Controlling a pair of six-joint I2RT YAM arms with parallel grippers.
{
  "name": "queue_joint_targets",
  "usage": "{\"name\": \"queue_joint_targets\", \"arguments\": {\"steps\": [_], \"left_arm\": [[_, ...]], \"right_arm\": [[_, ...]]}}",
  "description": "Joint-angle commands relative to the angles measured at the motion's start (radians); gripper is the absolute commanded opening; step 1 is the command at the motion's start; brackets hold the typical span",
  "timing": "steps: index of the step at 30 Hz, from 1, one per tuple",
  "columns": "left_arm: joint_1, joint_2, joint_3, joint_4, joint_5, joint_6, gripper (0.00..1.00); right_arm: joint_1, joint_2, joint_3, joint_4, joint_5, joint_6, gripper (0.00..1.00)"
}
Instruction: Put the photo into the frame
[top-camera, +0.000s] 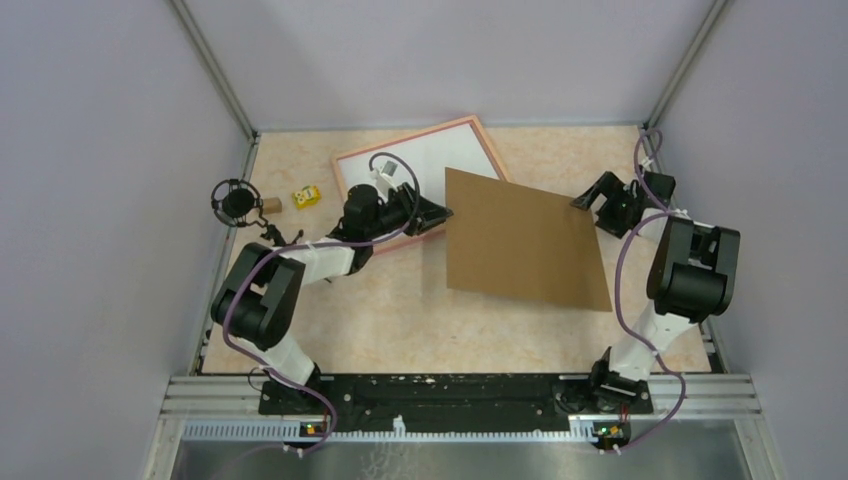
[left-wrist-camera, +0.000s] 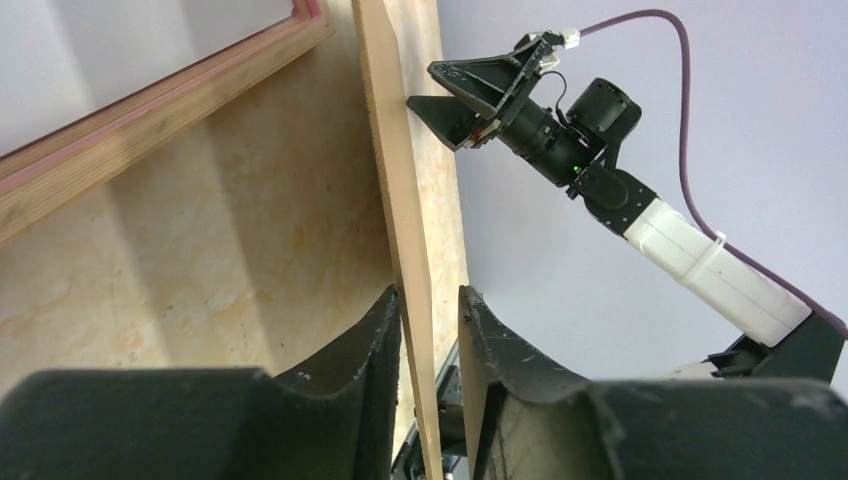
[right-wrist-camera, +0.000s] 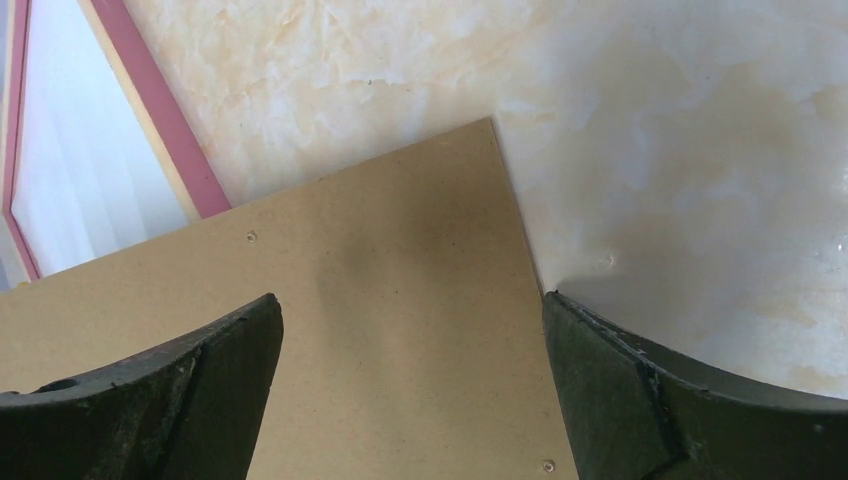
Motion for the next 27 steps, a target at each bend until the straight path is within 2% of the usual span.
{"name": "queue_joint_targets", "arguments": {"steps": [1, 6, 11, 14, 23, 27], "left_arm": [[-0.035, 0.007, 0.084, -0.014, -0.002, 0.033, 0.35], [-0.055, 0.019, 0.097, -0.009, -0.017, 0.021, 0.35], [-0.076, 0.028, 0.146, -0.075, -0.037, 0.052, 0.37], [-0.086, 0.033, 0.157, -0.096, -0.047, 0.064, 0.35], [-0.072, -0.018, 0.187, -0.201, -0.044, 0.140, 0.03], [-0.053, -0.062, 0.213, -0.279, -0.001, 0.184, 0.00]], "right_arm": [[0.014, 0.042, 0.000, 0.000, -0.043, 0.008, 0.99], [0.014, 0.042, -0.001, 0.008, -0.058, 0.012, 0.99], [0.015, 0.034, -0.005, 0.019, -0.064, 0.016, 0.99], [0.015, 0.033, -0.004, 0.020, -0.065, 0.015, 0.99], [0.017, -0.046, -0.017, 0.020, -0.051, -0.006, 0.99], [0.030, -0.121, -0.011, -0.052, 0.013, -0.066, 0.99]]}}
